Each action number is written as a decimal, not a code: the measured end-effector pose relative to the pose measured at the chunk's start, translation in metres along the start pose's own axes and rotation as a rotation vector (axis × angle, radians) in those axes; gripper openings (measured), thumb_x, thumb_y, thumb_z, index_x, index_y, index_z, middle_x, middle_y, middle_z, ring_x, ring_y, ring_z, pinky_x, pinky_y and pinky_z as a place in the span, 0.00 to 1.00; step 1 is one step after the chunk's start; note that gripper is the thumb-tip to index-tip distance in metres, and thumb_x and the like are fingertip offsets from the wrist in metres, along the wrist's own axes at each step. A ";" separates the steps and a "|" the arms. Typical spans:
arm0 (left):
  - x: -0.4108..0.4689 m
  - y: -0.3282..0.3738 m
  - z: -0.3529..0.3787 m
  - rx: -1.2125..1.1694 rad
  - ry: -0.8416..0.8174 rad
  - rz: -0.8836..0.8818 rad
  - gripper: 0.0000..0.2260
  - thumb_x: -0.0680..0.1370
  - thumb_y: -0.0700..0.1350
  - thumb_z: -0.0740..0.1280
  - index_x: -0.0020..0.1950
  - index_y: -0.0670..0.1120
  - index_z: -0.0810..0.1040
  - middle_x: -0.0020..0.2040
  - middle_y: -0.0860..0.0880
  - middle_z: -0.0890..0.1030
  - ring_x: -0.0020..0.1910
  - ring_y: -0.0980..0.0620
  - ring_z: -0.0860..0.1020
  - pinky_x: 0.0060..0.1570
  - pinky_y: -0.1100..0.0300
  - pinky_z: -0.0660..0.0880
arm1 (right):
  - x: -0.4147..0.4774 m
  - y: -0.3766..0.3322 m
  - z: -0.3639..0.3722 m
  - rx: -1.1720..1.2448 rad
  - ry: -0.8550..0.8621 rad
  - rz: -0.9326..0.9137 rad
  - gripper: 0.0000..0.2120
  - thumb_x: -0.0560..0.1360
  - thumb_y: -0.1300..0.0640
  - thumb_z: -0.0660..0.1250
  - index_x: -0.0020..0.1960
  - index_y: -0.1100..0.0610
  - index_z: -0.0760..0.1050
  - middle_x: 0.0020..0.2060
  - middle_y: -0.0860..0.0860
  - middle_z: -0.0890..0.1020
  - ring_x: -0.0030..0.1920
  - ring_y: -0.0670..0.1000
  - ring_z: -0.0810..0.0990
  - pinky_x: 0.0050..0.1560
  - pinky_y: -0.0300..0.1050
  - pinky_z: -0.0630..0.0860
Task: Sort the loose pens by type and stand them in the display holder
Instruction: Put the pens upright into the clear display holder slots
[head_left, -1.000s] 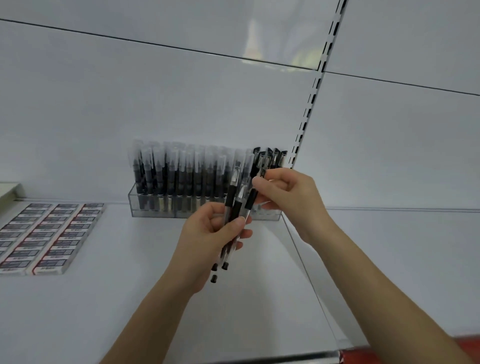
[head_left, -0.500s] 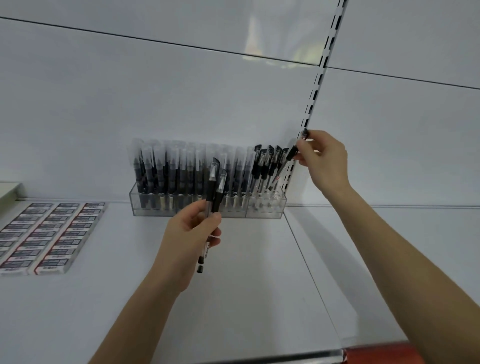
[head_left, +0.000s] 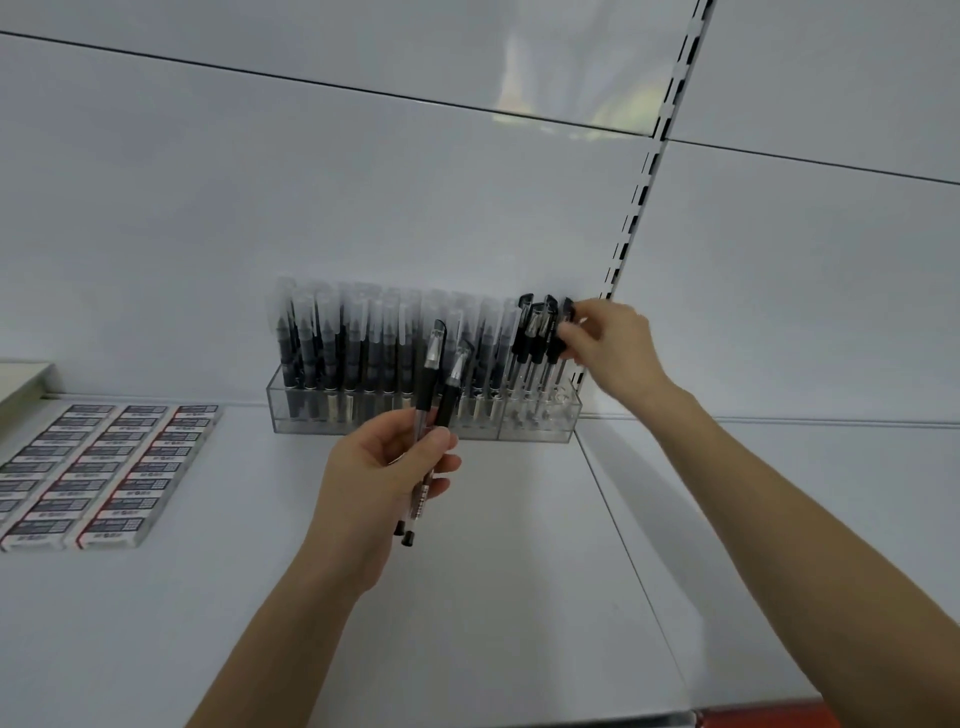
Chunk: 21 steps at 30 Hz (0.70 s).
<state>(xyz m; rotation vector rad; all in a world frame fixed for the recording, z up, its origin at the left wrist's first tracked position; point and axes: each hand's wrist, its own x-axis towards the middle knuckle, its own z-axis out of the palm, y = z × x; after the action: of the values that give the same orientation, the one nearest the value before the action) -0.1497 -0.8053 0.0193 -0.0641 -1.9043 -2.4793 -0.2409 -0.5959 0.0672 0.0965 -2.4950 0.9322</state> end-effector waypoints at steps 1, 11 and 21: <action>0.000 0.000 0.000 -0.006 -0.008 -0.002 0.04 0.74 0.37 0.65 0.45 0.44 0.79 0.34 0.51 0.84 0.33 0.58 0.81 0.33 0.66 0.79 | -0.003 0.003 0.005 -0.001 0.003 0.013 0.07 0.77 0.61 0.62 0.48 0.65 0.75 0.40 0.60 0.82 0.37 0.54 0.81 0.46 0.49 0.78; -0.005 0.003 0.010 -0.067 -0.086 -0.009 0.05 0.74 0.36 0.64 0.46 0.43 0.78 0.34 0.51 0.84 0.33 0.56 0.82 0.32 0.64 0.79 | -0.058 -0.020 -0.007 0.563 0.088 0.200 0.04 0.74 0.57 0.67 0.48 0.55 0.76 0.38 0.51 0.83 0.42 0.49 0.83 0.47 0.45 0.79; -0.004 -0.005 0.025 0.029 -0.128 0.010 0.06 0.74 0.37 0.65 0.45 0.46 0.80 0.38 0.49 0.84 0.40 0.53 0.83 0.42 0.58 0.80 | -0.072 -0.039 -0.017 0.806 -0.062 0.216 0.04 0.73 0.64 0.67 0.43 0.56 0.77 0.28 0.48 0.83 0.30 0.45 0.81 0.35 0.37 0.79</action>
<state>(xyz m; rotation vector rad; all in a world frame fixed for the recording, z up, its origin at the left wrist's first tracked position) -0.1453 -0.7803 0.0210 -0.2379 -1.9812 -2.4969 -0.1617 -0.6219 0.0687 0.1133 -2.0499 1.9959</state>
